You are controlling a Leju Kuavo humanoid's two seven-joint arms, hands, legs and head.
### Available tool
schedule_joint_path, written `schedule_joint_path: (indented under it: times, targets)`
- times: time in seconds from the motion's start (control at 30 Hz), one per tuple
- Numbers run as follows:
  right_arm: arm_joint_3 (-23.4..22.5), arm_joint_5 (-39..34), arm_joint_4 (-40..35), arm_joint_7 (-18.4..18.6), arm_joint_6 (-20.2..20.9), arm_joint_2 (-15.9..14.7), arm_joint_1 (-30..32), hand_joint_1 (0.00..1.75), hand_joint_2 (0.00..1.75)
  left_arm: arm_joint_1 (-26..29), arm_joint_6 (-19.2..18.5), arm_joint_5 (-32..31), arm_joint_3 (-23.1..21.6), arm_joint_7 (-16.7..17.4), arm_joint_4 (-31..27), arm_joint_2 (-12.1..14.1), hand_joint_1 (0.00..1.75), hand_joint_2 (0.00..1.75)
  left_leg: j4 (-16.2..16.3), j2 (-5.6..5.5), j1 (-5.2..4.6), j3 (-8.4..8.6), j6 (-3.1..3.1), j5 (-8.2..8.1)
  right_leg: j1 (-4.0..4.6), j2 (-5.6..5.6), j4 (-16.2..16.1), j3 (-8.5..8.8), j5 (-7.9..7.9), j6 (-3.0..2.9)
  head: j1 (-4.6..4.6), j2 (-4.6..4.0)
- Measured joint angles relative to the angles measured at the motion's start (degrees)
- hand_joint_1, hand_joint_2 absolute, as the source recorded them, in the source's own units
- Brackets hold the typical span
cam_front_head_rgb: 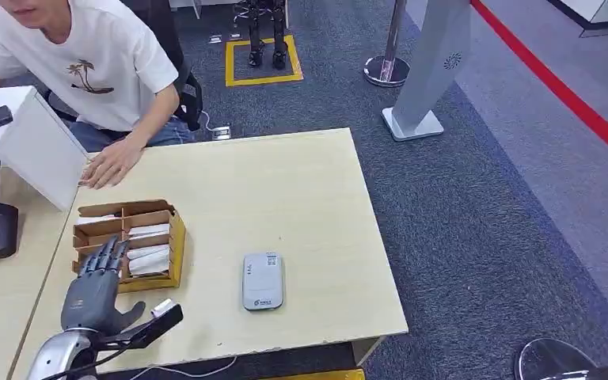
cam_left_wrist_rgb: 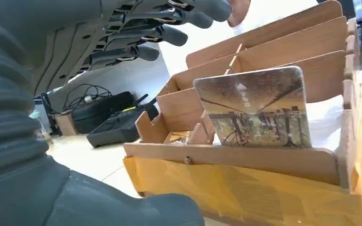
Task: Pass the card to the sensor for recognition and then transmit it.
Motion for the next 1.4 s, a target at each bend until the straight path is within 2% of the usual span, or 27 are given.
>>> schedule_joint_path:
  times: [0.97,1.4]
  targets:
    - [0.0,0.68,0.0,0.13,0.07,0.0,0.0,0.0,1.75,-0.84,0.13,0.85,-2.38,-0.85,-0.02,0.11,0.0,1.75,0.0,0.0,0.0,0.0,0.0,0.0,0.0,0.0,0.0,0.0,0.0,0.0,0.0,0.0]
    - [0.0,0.44,0.0,0.39,-0.02,0.0,0.01,0.0,1.75,0.38,-1.38,0.11,-2.34,1.55,-0.92,2.67,0.0,1.75,0.0,-0.01,0.0,-0.02,0.0,0.0,0.01,-0.01,0.0,0.01,0.0,0.0,0.0,0.0]
